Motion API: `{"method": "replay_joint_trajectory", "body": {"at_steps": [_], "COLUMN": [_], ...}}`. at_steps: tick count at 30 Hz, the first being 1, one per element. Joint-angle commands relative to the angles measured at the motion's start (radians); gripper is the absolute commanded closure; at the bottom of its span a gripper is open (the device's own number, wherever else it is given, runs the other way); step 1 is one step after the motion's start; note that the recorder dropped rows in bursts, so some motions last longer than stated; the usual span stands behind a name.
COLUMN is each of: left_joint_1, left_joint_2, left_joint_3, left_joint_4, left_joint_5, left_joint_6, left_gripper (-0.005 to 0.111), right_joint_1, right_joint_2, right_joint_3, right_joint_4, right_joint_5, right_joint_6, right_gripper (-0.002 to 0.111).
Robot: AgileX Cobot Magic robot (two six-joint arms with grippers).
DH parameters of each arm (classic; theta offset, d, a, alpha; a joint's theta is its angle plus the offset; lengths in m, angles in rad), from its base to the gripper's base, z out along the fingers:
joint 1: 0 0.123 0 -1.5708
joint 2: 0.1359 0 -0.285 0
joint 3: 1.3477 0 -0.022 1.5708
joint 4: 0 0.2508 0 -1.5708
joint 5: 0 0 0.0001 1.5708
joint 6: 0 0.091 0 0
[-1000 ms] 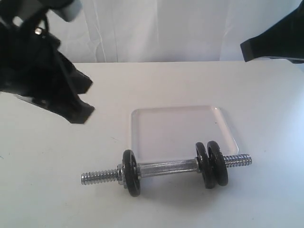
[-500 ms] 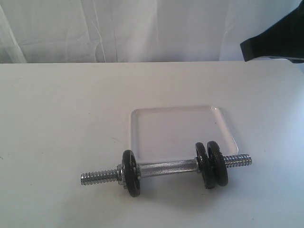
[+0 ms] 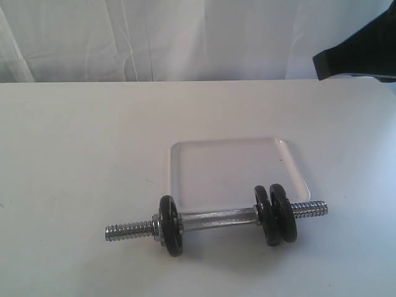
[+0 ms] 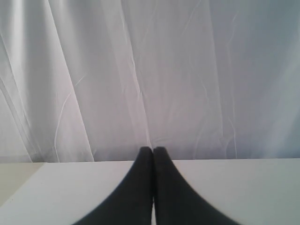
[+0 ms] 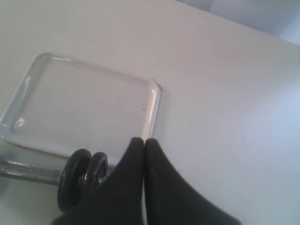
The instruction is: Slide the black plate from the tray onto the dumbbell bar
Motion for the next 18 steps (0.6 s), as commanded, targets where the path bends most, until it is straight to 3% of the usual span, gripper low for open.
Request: {"method": "replay_joint_trajectory", "body": {"at_steps": [1,13,18], "left_joint_1": [0.003,0.003,0.002], "left_joint_2": [0.011,-0.026,-0.102], "left_joint_3": [0.045,0.247,0.415], "left_joint_4": [-0.001,-0.034,-0.127], "left_joint_5": [-0.013,-0.017,-0.048], "left_joint_6": [-0.011,0.001,0.208], "left_gripper": [0.107,0.107,0.107], "right_joint_1": [-0.004,-0.004,-0.004], "right_joint_2": [-0.008,-0.008,-0.008], "right_joint_3": [0.004,0.004,0.004], "right_joint_4": [-0.003,-0.003,-0.003], "right_joint_5": [-0.007,-0.007,-0.007], "right_joint_6": [0.002,0.002,0.002], "right_gripper": [0.108,0.108,0.108]}}
